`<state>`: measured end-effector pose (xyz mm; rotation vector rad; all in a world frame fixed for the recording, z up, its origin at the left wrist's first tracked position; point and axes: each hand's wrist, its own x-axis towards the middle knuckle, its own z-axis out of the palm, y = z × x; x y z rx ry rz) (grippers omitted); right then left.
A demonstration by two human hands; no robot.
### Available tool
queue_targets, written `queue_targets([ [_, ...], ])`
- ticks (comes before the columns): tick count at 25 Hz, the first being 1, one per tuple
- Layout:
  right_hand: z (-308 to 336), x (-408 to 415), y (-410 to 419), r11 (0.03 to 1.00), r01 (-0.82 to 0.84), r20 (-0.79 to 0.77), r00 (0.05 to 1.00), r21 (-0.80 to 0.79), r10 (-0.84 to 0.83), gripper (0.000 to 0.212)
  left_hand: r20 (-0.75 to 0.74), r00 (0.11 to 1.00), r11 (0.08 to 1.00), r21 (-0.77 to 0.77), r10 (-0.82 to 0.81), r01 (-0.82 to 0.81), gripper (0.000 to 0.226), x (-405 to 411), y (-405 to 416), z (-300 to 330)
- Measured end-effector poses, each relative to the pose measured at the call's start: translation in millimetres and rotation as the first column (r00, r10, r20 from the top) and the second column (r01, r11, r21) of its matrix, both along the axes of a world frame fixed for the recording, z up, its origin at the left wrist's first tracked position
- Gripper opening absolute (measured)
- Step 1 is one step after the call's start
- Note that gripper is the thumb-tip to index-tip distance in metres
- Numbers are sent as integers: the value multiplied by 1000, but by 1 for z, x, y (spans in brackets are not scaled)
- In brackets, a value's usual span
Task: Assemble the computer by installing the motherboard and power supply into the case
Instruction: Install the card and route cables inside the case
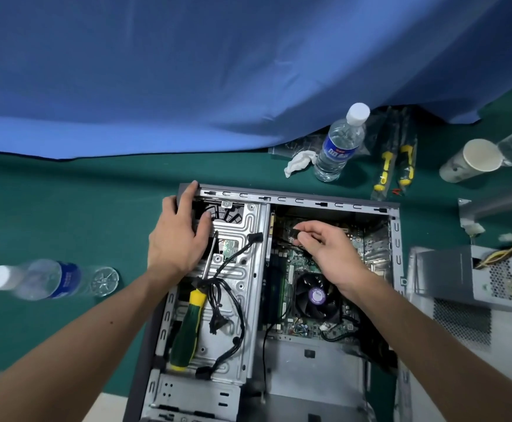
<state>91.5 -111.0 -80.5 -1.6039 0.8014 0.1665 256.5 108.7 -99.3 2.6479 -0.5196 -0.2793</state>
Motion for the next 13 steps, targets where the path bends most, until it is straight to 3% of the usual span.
queue_targets([
  [13, -8, 9, 4, 997, -77, -80, 994, 5, 77, 16, 28, 1000, 1000, 20, 0, -1, 55, -1, 1, -3],
])
